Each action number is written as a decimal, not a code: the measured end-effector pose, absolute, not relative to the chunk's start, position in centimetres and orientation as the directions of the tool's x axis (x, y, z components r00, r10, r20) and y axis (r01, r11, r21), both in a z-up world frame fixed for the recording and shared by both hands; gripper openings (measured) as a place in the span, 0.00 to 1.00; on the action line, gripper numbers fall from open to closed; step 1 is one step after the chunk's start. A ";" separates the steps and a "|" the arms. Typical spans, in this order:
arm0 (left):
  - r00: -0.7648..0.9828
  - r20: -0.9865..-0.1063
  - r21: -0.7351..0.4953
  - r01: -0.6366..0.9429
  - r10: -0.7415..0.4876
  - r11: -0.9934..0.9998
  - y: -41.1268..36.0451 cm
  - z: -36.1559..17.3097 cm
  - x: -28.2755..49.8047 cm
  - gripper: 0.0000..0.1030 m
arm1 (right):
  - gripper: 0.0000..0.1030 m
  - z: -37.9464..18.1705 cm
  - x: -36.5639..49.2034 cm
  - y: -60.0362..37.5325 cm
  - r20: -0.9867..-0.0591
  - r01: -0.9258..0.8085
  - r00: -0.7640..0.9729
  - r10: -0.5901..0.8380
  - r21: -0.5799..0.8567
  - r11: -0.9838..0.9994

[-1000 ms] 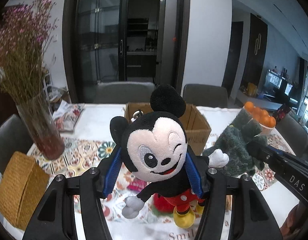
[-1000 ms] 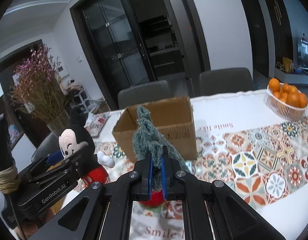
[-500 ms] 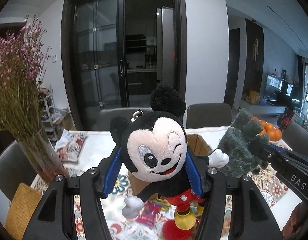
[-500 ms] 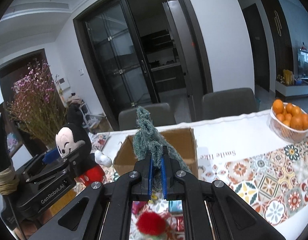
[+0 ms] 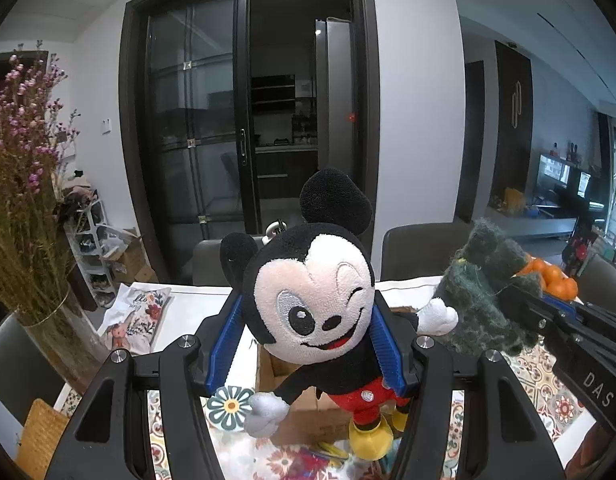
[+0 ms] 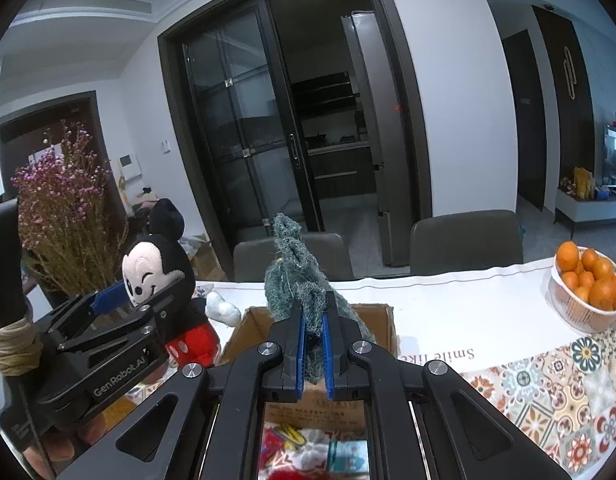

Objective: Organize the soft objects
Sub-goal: 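Carry both plushes over the cardboard box and lower them inside, then open both tools to drop the plushes and withdraw from the box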

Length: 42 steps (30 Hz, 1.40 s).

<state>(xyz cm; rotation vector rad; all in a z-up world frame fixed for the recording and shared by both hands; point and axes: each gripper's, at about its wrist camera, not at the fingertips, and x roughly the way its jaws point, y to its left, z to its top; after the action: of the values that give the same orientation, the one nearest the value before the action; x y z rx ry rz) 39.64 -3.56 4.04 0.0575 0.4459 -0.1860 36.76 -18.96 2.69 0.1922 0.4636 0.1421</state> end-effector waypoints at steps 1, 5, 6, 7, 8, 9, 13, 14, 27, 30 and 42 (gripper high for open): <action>0.885 -0.435 0.013 0.189 -0.165 0.982 -3.6 3.9 40.2 0.58 | 0.08 2.6 37.2 -19.0 -0.434 -0.092 0.883 0.180 0.215 0.972; 0.871 -0.456 -0.020 0.192 -0.180 0.981 -3.9 3.3 42.7 0.58 | 0.08 2.1 39.4 -19.0 -0.451 -0.092 0.874 0.178 0.207 0.974; 0.867 -0.463 -0.031 0.194 -0.186 0.981 -3.9 3.1 43.2 0.58 | 0.08 1.8 40.1 -19.0 -0.458 -0.092 0.871 0.179 0.206 0.974; 0.863 -0.469 -0.041 0.191 -0.188 0.981 -4.0 2.7 43.8 0.58 | 0.08 1.6 40.6 -19.1 -0.465 -0.092 0.867 0.180 0.207 0.974; 0.860 -0.476 -0.044 0.186 -0.185 0.981 -4.1 2.4 44.2 0.58 | 0.08 1.4 41.0 -19.2 -0.471 -0.092 0.863 0.182 0.209 0.974; 0.855 -0.486 -0.049 0.182 -0.183 0.982 -4.3 2.1 44.9 0.58 | 0.08 1.0 41.6 -19.2 -0.480 -0.092 0.858 0.185 0.209 0.973; 0.827 -0.530 -0.066 0.178 -0.186 0.982 -4.7 0.8 47.1 0.58 | 0.08 -0.3 43.2 -19.4 -0.516 -0.089 0.836 0.187 0.209 0.974; 0.818 -0.543 -0.069 0.178 -0.187 0.982 -4.8 0.5 47.6 0.58 | 0.08 -0.8 43.6 -19.3 -0.528 -0.085 0.829 0.184 0.206 0.975; 0.727 -0.671 -0.057 0.144 -0.145 0.988 -6.4 -4.7 51.7 0.58 | 0.08 -5.2 48.1 -19.0 -0.644 -0.088 0.740 0.197 0.198 0.976; 0.703 -0.697 -0.057 0.140 -0.139 0.989 -6.5 -5.9 52.0 0.58 | 0.08 -6.3 48.7 -18.8 -0.670 -0.095 0.715 0.201 0.192 0.977; 0.638 -0.770 0.106 0.109 0.012 0.988 -7.0 -8.7 52.0 0.84 | 0.55 -9.4 50.8 -18.5 -0.766 -0.067 0.619 0.173 0.169 0.983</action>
<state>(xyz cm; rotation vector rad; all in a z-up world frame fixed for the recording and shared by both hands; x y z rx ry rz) 52.03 -6.99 -8.72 0.1475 0.8786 -0.0557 50.76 -18.54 -9.44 0.1280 0.8938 0.1386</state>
